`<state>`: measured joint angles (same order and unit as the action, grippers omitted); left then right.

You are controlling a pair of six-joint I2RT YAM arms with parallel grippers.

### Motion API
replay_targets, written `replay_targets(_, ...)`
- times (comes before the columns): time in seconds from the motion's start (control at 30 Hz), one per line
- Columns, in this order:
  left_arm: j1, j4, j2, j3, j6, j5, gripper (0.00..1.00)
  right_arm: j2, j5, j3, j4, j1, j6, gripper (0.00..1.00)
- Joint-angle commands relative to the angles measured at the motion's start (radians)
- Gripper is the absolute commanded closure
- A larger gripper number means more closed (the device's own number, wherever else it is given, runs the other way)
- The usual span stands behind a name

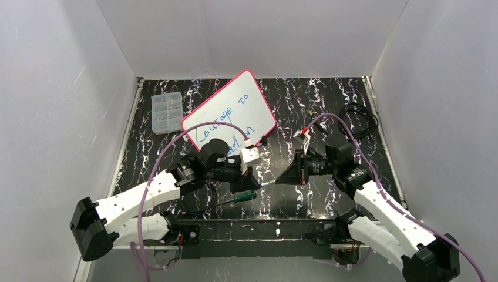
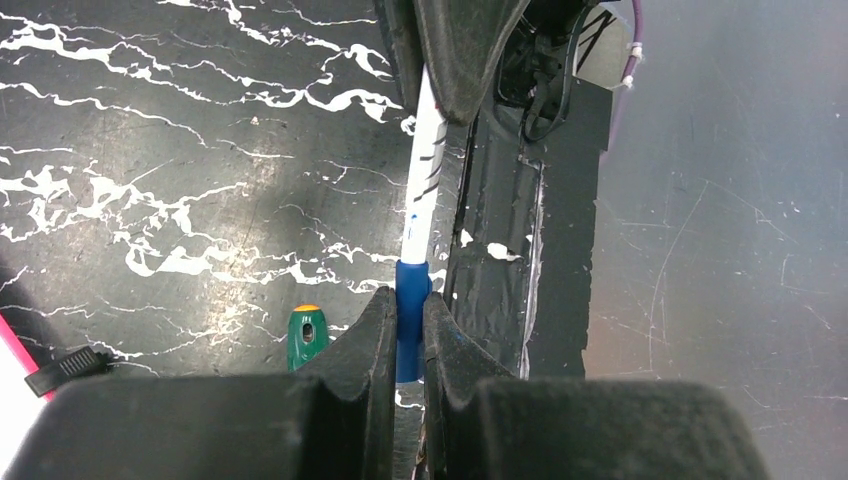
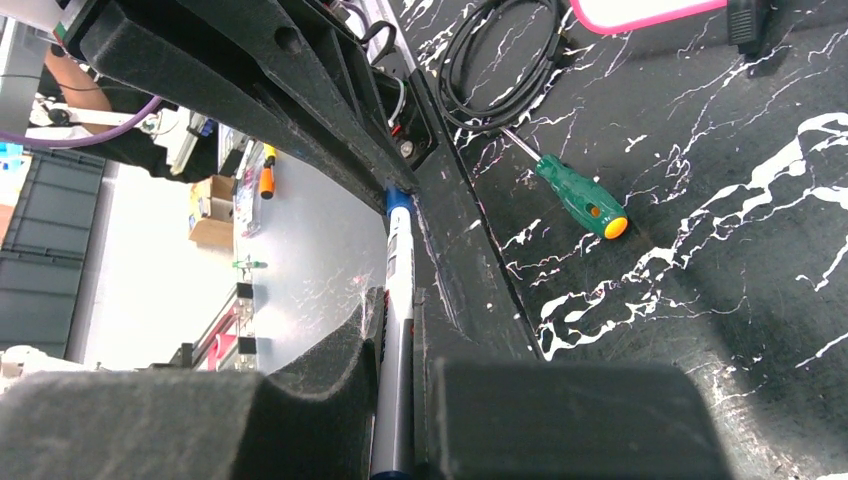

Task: Write a sentence on the whiteboard
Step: Close the whiteboard marker at the center of the board.

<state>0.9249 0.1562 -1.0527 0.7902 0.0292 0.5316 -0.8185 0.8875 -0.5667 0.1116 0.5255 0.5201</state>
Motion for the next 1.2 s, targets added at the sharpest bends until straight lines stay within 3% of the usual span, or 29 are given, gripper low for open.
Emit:
replay_targets(0.0,0.008,-0.045,-0.007,0.059,0.005,0.035,1.0,-0.025,0.062,-0.021,-0.038,0.001,-0.011,0.99)
replay_targets(0.6,0.045,-0.199,-0.095,0.13,-0.01,0.0,1.0,-0.042,0.071,-0.025,-0.033,0.012,-0.037,0.99)
replay_targets(1.17,0.071,-0.235,-0.145,0.186,0.017,-0.003,1.0,-0.042,0.018,-0.005,-0.03,0.045,-0.035,0.99)
